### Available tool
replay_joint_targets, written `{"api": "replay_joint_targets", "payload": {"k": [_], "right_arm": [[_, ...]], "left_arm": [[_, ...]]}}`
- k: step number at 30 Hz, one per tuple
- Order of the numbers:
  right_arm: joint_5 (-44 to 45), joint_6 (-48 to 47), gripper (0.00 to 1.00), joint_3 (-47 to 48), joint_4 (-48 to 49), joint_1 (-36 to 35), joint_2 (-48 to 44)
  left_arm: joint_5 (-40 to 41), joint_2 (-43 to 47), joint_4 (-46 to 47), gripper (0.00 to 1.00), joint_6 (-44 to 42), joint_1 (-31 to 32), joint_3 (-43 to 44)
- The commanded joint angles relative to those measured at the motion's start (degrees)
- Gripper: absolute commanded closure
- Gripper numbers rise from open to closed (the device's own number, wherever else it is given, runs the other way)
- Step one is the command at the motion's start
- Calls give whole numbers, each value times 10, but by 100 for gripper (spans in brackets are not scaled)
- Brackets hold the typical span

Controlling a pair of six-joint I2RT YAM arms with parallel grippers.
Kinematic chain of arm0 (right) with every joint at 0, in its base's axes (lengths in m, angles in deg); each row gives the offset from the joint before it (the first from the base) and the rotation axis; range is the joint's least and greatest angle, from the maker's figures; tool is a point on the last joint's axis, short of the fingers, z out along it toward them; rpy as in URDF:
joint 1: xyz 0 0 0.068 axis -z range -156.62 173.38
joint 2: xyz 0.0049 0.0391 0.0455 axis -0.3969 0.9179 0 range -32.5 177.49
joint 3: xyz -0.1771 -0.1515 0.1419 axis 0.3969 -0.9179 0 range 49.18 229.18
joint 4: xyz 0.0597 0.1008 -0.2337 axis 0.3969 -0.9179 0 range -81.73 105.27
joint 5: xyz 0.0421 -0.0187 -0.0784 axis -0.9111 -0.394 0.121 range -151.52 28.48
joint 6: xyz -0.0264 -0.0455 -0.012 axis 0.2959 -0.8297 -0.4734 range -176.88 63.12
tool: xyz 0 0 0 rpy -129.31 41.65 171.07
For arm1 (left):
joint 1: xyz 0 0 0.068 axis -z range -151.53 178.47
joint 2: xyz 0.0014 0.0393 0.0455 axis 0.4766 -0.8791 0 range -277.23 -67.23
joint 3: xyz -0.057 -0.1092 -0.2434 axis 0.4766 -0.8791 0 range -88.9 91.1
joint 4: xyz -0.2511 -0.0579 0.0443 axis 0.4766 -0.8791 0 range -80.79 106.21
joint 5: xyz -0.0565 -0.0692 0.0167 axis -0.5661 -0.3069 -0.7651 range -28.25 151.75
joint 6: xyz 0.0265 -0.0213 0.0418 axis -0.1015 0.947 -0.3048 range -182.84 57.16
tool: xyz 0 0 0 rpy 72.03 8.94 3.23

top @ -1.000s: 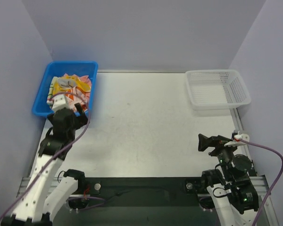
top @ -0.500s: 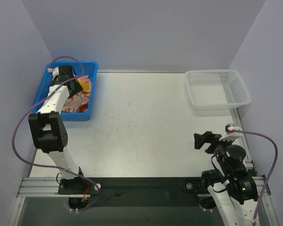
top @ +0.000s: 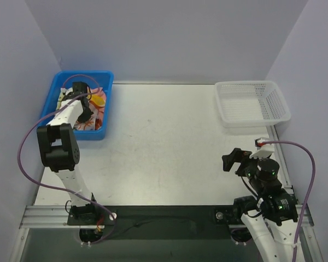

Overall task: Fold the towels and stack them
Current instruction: Grab crumpled towel, then move the towel to the center of the board

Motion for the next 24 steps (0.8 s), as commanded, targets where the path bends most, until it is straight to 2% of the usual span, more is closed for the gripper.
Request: {"api": "replay_joint_targets", "payload": {"k": [1, 8, 14, 20, 24], "right_arm": [[0, -1, 0, 19, 0, -5, -11], [0, -2, 0, 22, 0, -5, -10], [-1, -3, 0, 22, 0, -5, -22], [0, -7, 0, 26, 0, -5, -26], [1, -9, 0, 36, 0, -5, -25]], "left_arm": [[21, 82, 6, 100, -33, 2, 9], [64, 169, -17, 100, -85, 47, 102], [86, 193, -35, 100, -112, 145, 213], [-3, 185, -40, 100, -107, 243, 318], [-42, 185, -39, 100, -99, 340, 366]]}}
